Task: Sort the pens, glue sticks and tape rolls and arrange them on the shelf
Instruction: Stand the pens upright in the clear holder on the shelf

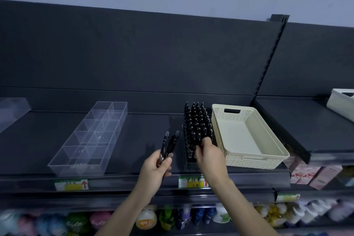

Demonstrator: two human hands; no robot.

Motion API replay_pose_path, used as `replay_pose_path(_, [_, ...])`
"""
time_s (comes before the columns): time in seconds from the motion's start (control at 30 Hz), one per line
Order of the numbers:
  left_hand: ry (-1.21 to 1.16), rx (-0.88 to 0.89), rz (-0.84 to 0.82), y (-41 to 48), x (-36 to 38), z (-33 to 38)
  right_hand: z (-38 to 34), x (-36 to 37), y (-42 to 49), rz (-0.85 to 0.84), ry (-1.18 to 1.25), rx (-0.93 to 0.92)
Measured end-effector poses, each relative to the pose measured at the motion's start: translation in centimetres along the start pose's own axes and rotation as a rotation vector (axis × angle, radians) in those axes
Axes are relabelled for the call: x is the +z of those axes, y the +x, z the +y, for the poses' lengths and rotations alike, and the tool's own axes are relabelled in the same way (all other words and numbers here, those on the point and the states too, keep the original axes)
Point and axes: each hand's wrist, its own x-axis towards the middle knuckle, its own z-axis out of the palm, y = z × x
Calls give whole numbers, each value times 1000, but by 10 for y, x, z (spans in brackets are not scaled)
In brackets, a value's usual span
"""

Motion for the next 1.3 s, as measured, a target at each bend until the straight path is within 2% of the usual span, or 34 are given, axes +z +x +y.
replay_pose_path(0.23, [-58,-15,26,0,0,1,3,-4,-3,22,23,39])
replay_pose_path(0.4, [-112,-32,-22,1,9,3,0,-15,-15,132,251,25])
replay_pose_path(0.6, [-60,33,-145,-1,29,13,-8,-18,-17,-60,551,69])
replay_pose_path(0.7, [-100,-16,-184,0,32,13,0,-27,-17,-115,739,146])
replay_pose_path(0.83, [-143,-35,-192,2,34,13,7,-35,-19,-193,831,168])
replay_pose_path(1.07, [-62,-20,-63,4,39,13,4,-39,-16,-92,699,208])
replay_pose_path(1.2, [24,-56,-25,7,22,7,18,-54,1,109,285,103])
replay_pose_path(1.3, [134,-26,-21,7,19,3,16,-49,8,94,139,30])
